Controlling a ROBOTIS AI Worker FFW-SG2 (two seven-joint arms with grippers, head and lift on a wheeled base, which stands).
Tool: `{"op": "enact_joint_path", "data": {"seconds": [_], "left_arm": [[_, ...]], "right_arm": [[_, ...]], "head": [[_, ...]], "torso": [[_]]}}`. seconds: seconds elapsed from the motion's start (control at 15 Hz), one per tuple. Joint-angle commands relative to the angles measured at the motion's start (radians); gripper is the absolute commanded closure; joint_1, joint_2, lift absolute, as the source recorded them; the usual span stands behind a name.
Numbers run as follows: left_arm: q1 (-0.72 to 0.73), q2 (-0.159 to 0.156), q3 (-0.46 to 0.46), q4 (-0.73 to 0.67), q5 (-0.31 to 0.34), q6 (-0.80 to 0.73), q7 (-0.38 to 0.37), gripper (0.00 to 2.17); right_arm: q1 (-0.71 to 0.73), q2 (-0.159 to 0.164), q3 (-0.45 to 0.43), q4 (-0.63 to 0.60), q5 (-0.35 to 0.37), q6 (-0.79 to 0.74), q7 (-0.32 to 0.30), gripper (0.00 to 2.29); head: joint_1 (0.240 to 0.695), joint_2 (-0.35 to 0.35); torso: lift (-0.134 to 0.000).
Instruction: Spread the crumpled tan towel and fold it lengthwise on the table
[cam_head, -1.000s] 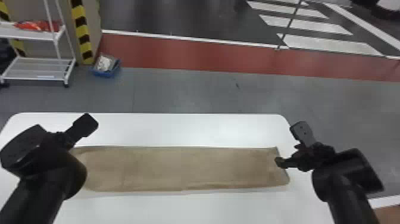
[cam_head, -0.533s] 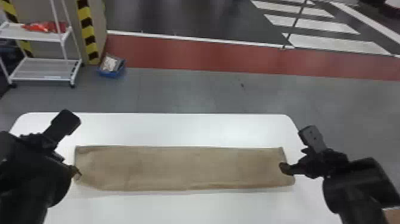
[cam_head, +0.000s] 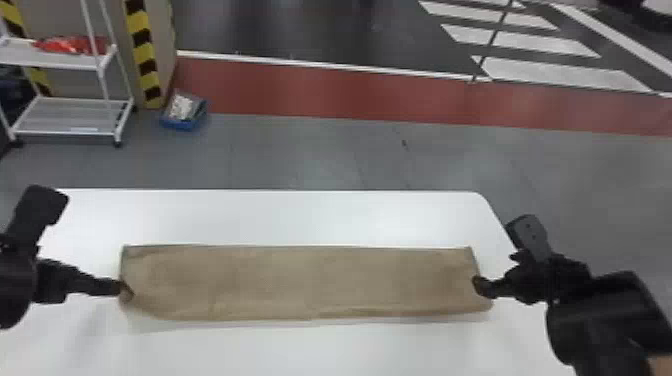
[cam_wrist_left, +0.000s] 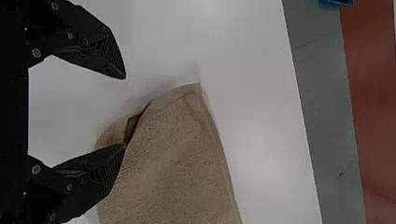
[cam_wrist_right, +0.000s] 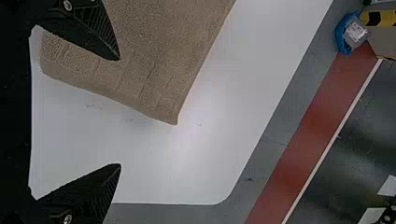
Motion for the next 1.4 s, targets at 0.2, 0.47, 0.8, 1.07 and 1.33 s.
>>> {"op": "enact_joint_path", "data": {"seconds": [0.2,0.47,0.8,1.07,1.33], "left_arm": [[-0.022,0.034,0.010,0.080,0.045,0.009,-0.031,0.71],[-0.019,0.036,0.018,0.089,0.051,0.009,-0.042,0.70],[0.044,0.036,0.116,-0.015,0.115,0.012,-0.138,0.59],[0.097,0.025,0.090,-0.075,0.163,0.033,-0.158,0.59],[0.099,0.019,0.030,-0.050,0.163,0.030,-0.060,0.59]], "right_arm": [[0.005,-0.001,-0.007,0.009,-0.003,-0.005,0.006,0.07],[0.006,0.013,0.025,0.009,-0.001,-0.001,0.012,0.07],[0.006,0.010,0.016,0.009,0.003,-0.001,0.012,0.07],[-0.003,0.014,0.025,0.018,0.011,0.002,0.012,0.07],[-0.003,0.016,0.018,0.026,0.009,0.002,0.012,0.07]], "head": [[0.695,-0.210],[0.695,-0.196],[0.695,-0.183],[0.695,-0.205],[0.695,-0.216]], "torso": [[0.000],[0.000],[0.000],[0.000],[0.000]]}}
